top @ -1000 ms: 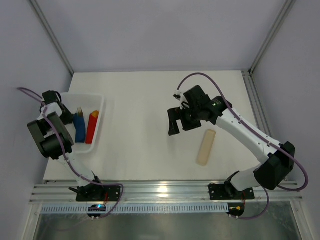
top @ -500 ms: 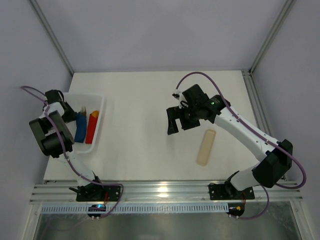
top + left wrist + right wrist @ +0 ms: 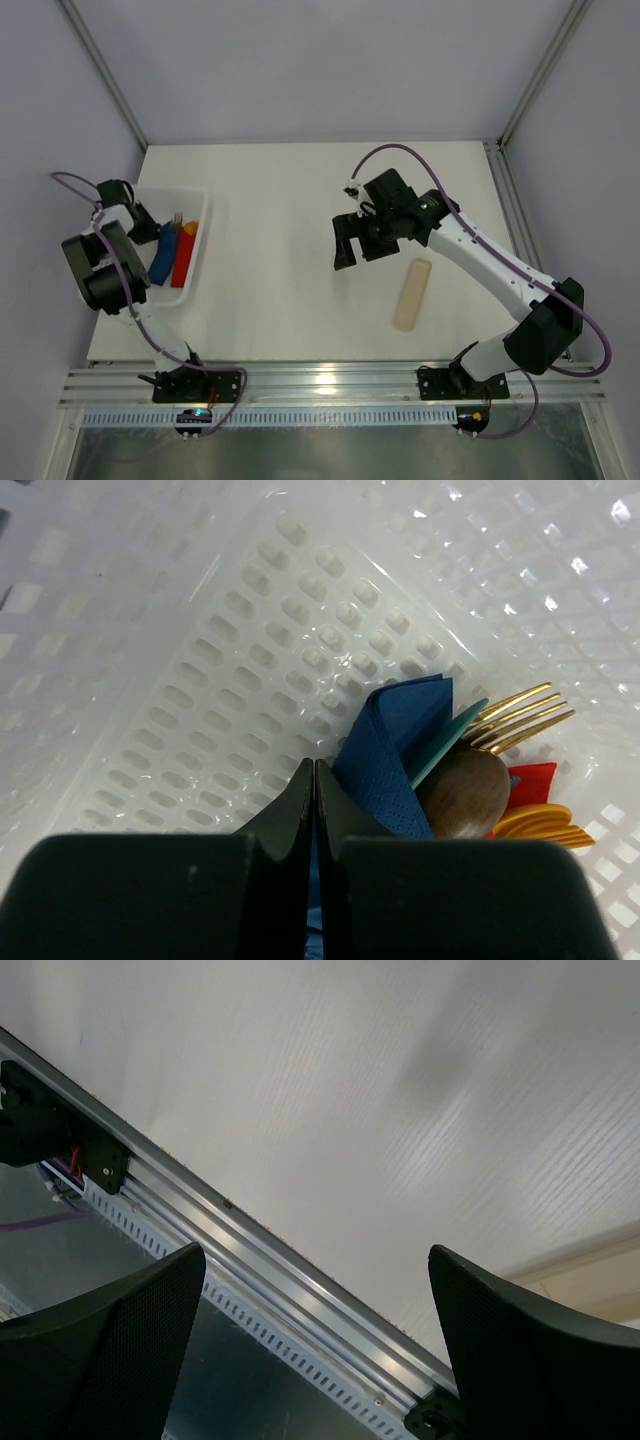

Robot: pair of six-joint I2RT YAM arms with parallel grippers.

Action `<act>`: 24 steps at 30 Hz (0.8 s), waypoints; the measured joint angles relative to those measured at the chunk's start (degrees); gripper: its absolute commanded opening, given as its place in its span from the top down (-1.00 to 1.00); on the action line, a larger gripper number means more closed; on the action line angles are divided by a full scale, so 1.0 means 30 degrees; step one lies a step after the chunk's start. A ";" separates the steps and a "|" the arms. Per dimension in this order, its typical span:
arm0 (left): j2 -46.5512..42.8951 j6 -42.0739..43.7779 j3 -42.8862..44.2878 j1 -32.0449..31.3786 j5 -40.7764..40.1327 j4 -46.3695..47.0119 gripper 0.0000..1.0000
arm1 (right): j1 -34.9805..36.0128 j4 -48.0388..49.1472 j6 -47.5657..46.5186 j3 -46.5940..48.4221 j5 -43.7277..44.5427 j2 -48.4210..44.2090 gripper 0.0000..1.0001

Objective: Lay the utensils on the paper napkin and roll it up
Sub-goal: Adjust the utensils in the bin, then reset both arms

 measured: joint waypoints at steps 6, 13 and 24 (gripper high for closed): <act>-0.0226 -0.0313 -0.0022 -0.0051 -0.2572 -0.0211 0.80 | 0.0000 0.0000 0.0102 0.0000 -0.0044 0.0000 -0.91; -0.2543 -0.0896 -0.0219 -0.0051 -0.4371 -0.0597 0.67 | 0.0000 0.0000 0.0109 0.0000 -0.0015 0.0007 -0.91; -0.6827 -0.3096 0.1231 -0.2018 -0.2412 -0.2025 0.15 | -0.0007 0.0408 0.0568 -0.0095 0.1173 0.0189 -0.99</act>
